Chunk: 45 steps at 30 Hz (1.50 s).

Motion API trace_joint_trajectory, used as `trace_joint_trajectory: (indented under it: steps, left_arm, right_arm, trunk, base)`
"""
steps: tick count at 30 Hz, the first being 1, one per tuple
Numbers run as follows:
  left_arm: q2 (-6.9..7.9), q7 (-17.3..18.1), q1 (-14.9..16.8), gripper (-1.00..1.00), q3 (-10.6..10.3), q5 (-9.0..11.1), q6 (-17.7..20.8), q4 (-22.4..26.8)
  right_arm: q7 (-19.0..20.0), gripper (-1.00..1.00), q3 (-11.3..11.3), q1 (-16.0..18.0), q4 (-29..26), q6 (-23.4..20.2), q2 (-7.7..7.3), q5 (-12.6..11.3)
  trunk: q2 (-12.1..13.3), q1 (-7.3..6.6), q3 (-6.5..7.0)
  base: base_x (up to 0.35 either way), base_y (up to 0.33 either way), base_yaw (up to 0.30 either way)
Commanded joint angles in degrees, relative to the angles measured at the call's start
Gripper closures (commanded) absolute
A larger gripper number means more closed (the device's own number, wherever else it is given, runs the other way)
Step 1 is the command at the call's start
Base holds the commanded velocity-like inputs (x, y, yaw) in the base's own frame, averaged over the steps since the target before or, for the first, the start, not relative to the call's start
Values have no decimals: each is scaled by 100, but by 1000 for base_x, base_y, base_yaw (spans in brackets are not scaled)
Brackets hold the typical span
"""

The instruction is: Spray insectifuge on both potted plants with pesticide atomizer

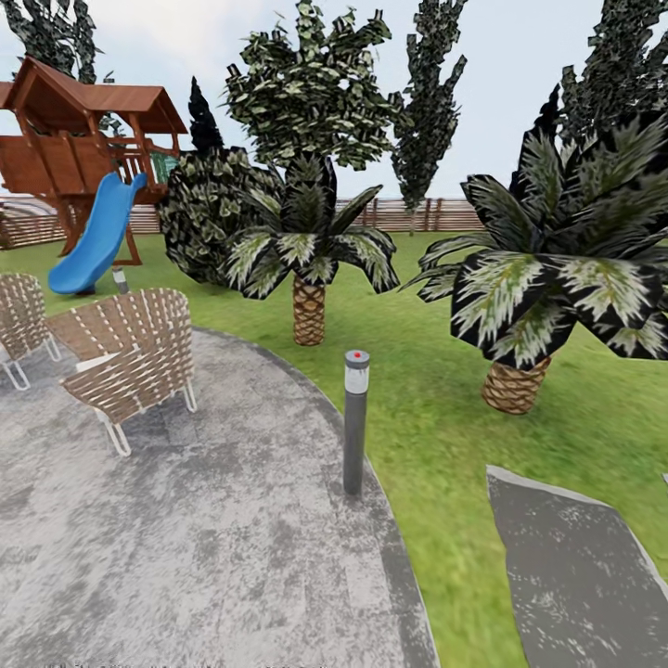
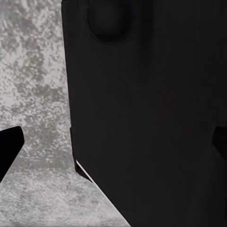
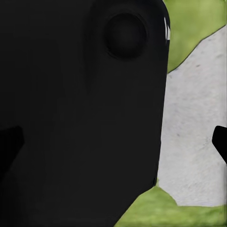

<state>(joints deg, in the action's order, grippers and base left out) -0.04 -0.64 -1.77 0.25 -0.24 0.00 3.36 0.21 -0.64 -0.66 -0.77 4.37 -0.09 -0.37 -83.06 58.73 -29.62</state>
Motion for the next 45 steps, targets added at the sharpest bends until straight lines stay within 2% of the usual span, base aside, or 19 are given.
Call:
trace_joint_trajectory:
  steps: [1, 4, 7, 9, 11, 12, 13, 14, 16, 17, 21, 23, 26, 29, 33, 45]
  left_arm:
    - [-1, -1, 10, -100, 2, -3, 0, 18]
    - [-4, 27, 398, -100, -5, -3, 7, 406]
    - [-4, 33, 649, -100, -6, -7, 48, 688]
    - [-3, 33, 953, -100, -7, -9, 145, 936]
    - [-2, 32, 1405, -100, -8, -11, 586, 1167]
    - [-3, 34, 1606, -100, -8, -11, 780, 1260]
    - [-4, 36, 1889, -100, -7, -2, 995, 1417]
    - [-4, 36, 1975, -100, -7, 5, 1049, 1471]
    - [-5, 37, 2290, -100, -6, 21, 1230, 1686]
    - [-5, 37, 2365, -100, -6, 24, 1274, 1738]
    - [-7, 37, 2926, -100, 1, 33, 1584, 2228]
    - [-13, 37, 3044, -100, -3, 33, 1686, 2416]
    - [-15, 37, 3177, -100, -5, 34, 2064, 3074]
    - [-8, 42, 3169, -100, 3, 46, 2195, 3438]
    - [-5, 41, 3151, -100, 6, 50, 2273, 3572]
    - [-5, 46, 3148, -100, 28, 56, 2419, 3593]
  right_arm:
    - [5, -100, -3, -4, -9, 11, -2, -5]
    - [20, -100, 2, -4, -220, 11, -29, -12]
    - [17, -100, 2, -4, -788, -36, -32, -17]
    - [12, -100, 3, -4, -1432, -94, -38, -22]
    - [10, -100, 4, -4, -2160, -460, -42, -24]
    - [10, -100, 5, -4, -2473, -754, -42, -21]
    - [12, -100, 4, -6, -3009, -1268, -43, -18]
    - [12, -100, 5, -5, -3193, -1434, -43, -18]
    - [8, -100, 9, -4, -3932, -1991, -43, -17]
    - [8, -100, 10, -4, -4114, -2097, -43, -16]
    - [-19, -100, 11, -4, -5646, -2741, -43, -16]
    - [-24, -100, 11, -2, -6098, -2955, -43, -16]
    - [-26, -100, 12, 10, -7116, -3461, -39, -10]
    - [-4, -100, 6, 13, -7515, -3629, -41, -8]
    - [4, -100, -14, 14, -7791, -3682, -38, 0]
    - [-2, -100, -45, 14, -7872, -3698, -1, 45]
  trunk:
    - [-2, 0, -10]
    - [-2, 0, -30]
    - [-2, 0, -51]
    - [-2, 0, -65]
    - [-2, 0, -79]
    - [-2, 0, -87]
    - [-2, 0, -94]
    - [-2, 0, -101]
    - [-2, 0, -116]
    - [-2, 0, -123]
    - [-2, 0, -153]
    - [-2, 0, -167]
    - [-2, 0, -190]
    - [-2, 0, -212]
    - [-2, 0, -242]
    - [-2, 0, -327]
  base:
    - [0, 0, 217]
    - [0, 0, 202]
    - [0, 0, 193]
    - [0, 0, 189]
    - [0, 0, 187]
    - [0, 0, 186]
    - [0, 0, 186]
    - [0, 0, 186]
    - [0, 0, 185]
    - [0, 0, 186]
    - [0, 0, 185]
    - [0, 0, 185]
    - [0, 0, 186]
    - [0, 0, 185]
    - [0, 0, 184]
    - [0, 0, 194]
